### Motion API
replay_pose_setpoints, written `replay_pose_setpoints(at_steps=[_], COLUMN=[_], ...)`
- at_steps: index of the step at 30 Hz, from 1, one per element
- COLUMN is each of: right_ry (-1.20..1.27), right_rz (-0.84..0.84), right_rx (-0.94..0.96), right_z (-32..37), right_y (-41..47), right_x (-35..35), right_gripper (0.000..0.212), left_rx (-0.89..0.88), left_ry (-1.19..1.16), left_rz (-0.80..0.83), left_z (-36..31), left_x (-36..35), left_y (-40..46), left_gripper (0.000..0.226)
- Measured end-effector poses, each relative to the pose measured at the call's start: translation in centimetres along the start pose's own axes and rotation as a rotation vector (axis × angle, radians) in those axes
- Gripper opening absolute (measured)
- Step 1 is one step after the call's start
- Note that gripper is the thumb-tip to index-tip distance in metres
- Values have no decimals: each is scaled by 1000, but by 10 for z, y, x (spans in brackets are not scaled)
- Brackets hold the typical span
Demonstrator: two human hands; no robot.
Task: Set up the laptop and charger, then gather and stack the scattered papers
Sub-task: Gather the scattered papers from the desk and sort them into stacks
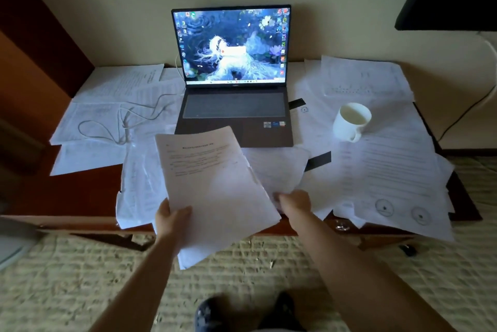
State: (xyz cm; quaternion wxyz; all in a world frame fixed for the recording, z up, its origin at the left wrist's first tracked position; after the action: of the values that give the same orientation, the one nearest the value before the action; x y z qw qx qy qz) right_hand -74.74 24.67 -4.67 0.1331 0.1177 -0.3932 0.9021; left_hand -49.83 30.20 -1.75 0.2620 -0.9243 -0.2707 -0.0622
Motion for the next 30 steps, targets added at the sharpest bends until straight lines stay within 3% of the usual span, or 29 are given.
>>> replay_pose_setpoints(at_steps=[3,6,11,14,18,21,26,30], right_ry=[79,-34,169,222,-100,-160,89,343], right_rz=[117,99,-3,-111,-300,-334,-431,-496], right_rx=[-88,-69,-52,27,253,432,490,408], right_z=[-12,-27,-34,-32,-34,-31,-22,-24], right_y=[-9,-13,-27,-48,-86,-102,-132,-151], right_x=[7,13,26,35,43,47,45,38], right_gripper=[3,7,34,37,43,42,37,34], left_rx=[18,19,2,-35,-128,-230,-229,-159], left_ry=[6,48,37,-18,28,137,233,100], left_rz=[-44,-105,-172,-205,-151,-78,-53,-37], left_z=[15,26,34,34,28,21,15,28], left_x=[7,14,22,30,45,55,55,53], left_y=[-9,-23,-43,-49,-56,-60,-86,-98], left_gripper=[31,27,25,31,42,58,83,71])
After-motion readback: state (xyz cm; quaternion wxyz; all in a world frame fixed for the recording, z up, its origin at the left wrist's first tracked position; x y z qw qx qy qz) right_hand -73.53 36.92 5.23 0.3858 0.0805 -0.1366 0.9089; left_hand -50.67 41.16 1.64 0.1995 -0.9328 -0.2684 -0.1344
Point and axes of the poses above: each hand's wrist, its own y-axis towards the middle knuckle, its own x-axis out of the back of the hand, z = x × y, the point moved 1 cm from there along y, towards the middle knuckle, and after that the axes turned 1 degree about z, right-handed, at the moved point
